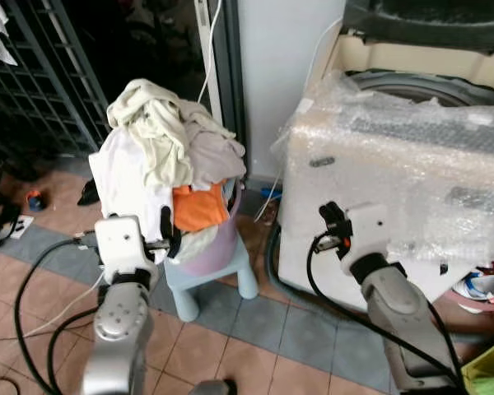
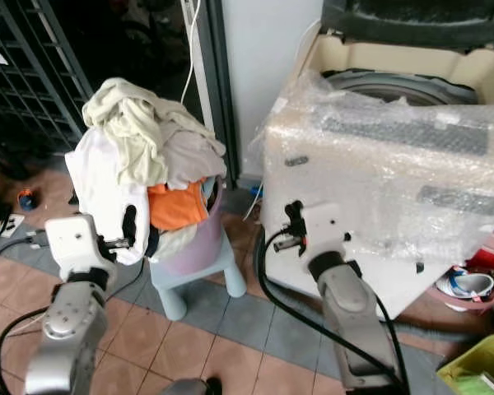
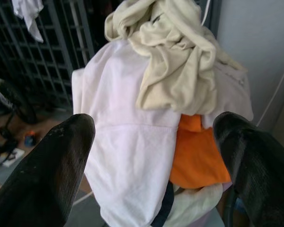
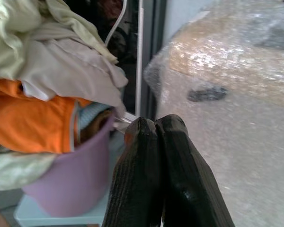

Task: Clothes washing

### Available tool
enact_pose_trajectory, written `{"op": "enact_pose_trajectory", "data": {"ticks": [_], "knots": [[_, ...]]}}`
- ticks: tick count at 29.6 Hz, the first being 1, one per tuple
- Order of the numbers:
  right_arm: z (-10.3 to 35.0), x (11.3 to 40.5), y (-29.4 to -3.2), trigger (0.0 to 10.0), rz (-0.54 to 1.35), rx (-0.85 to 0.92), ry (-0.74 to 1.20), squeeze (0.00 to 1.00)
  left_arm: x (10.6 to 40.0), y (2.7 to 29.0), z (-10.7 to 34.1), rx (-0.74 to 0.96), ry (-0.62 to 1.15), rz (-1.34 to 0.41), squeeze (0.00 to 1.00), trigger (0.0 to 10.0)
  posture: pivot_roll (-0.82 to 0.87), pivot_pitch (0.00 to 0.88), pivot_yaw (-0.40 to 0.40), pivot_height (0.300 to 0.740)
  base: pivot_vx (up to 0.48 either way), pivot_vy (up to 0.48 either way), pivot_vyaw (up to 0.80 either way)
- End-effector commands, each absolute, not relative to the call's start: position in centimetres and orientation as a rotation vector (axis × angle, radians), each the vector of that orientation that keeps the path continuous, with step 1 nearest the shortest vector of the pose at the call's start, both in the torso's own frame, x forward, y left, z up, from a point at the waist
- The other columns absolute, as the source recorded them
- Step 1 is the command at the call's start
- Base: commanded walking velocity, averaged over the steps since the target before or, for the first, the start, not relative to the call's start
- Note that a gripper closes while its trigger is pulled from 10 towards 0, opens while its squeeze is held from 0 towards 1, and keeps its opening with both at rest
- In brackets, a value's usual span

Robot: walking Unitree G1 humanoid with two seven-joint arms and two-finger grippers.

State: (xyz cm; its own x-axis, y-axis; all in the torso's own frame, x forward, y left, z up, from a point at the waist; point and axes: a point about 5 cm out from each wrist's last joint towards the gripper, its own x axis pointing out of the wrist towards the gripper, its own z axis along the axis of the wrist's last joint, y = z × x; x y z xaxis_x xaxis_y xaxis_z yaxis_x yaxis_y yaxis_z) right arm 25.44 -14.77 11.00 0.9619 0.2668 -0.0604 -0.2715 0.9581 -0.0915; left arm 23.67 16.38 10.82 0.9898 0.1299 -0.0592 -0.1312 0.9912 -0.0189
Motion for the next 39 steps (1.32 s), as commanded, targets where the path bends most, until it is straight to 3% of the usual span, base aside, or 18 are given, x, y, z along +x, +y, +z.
{"op": "enact_pose_trajectory", "data": {"ticks": [1,2,3,4,5,6,7,10,11,12,14,18,21,28,33,39], "knots": [[11.1,25.3,-15.1,10.0,0.264,-0.111,0.046,0.00,23.8,16.3,11.9,-0.035,0.034,0.106,0.00,10.0,0.01,0.000,0.076,0.740,0.000,0.000,0.78],[11.1,25.3,-15.1,10.0,0.262,-0.097,0.046,0.73,23.8,16.4,12.4,-0.039,0.026,0.095,0.08,10.0,0.02,0.000,0.073,0.740,0.000,0.000,0.78],[11.1,25.4,-15.1,10.0,0.261,-0.088,0.045,0.73,23.8,16.4,12.7,-0.044,0.022,0.087,0.08,10.0,0.02,0.000,0.071,0.740,0.000,0.000,0.78],[11.2,25.5,-15.1,10.0,0.258,-0.074,0.043,1.00,23.8,16.4,12.9,-0.047,0.018,0.080,0.22,10.0,0.02,0.000,0.068,0.740,0.000,0.000,0.77],[11.3,25.7,-15.1,10.0,0.257,-0.071,0.042,1.00,23.9,16.4,13.1,-0.051,0.016,0.074,0.47,10.0,0.03,0.000,0.062,0.740,0.000,0.000,0.77],[11.4,25.8,-15.0,10.0,0.265,-0.075,0.036,1.00,23.8,16.5,13.1,-0.053,0.017,0.073,0.58,10.0,0.02,0.000,0.060,0.740,0.000,0.000,0.76],[11.4,26.0,-15.1,10.0,0.267,-0.087,0.030,1.00,23.8,16.5,13.0,-0.053,0.020,0.074,0.58,10.0,0.02,0.000,0.056,0.740,0.000,0.000,0.74],[11.5,26.4,-15.7,10.0,0.241,-0.096,0.023,1.00,24.0,16.6,11.9,-0.055,0.048,0.105,0.41,10.0,0.00,0.000,0.037,0.740,0.000,0.000,0.74],[11.5,26.5,-15.9,10.0,0.236,-0.098,0.021,1.00,24.3,16.4,11.8,-0.072,0.053,0.111,0.20,10.0,0.00,0.000,0.034,0.740,0.000,0.000,0.74],[11.5,26.5,-15.9,10.0,0.236,-0.098,0.021,1.00,24.3,16.4,11.8,-0.072,0.053,0.111,0.20,10.0,0.00,0.000,0.034,0.740,0.000,0.000,0.74],[11.4,26.5,-15.9,10.0,0.245,-0.090,0.022,1.00,24.7,15.7,11.9,-0.073,0.042,0.079,0.00,10.0,0.00,0.000,0.027,0.740,0.000,0.000,0.74],[12.0,26.9,-15.8,10.0,0.230,-0.057,0.005,1.00,25.5,14.4,14.0,-0.080,-0.011,0.011,0.00,10.0,-0.01,0.000,0.027,0.740,0.000,0.000,0.65],[12.3,26.8,-15.7,10.0,0.225,-0.067,-0.005,1.00,25.3,14.1,12.9,-0.136,0.051,-0.063,0.00,10.0,-0.04,0.000,0.043,0.740,0.000,0.000,0.59],[11.7,26.0,-17.0,10.0,0.127,-0.058,-0.004,1.00,25.5,15.4,10.8,-0.026,0.121,-0.031,0.00,10.0,-0.03,0.000,0.072,0.740,0.000,0.000,0.53],[11.6,25.6,-15.5,10.0,0.172,-0.065,0.000,1.00,25.5,16.1,11.0,-0.021,0.115,0.006,0.00,10.0,-0.04,0.000,0.075,0.740,0.000,0.000,0.53],[11.8,25.5,-15.7,10.0,0.181,-0.046,0.012,1.00,25.9,16.0,11.1,-0.041,0.108,-0.004,0.00,10.0,-0.03,0.000,0.048,0.740,0.000,0.000,0.56]]}}
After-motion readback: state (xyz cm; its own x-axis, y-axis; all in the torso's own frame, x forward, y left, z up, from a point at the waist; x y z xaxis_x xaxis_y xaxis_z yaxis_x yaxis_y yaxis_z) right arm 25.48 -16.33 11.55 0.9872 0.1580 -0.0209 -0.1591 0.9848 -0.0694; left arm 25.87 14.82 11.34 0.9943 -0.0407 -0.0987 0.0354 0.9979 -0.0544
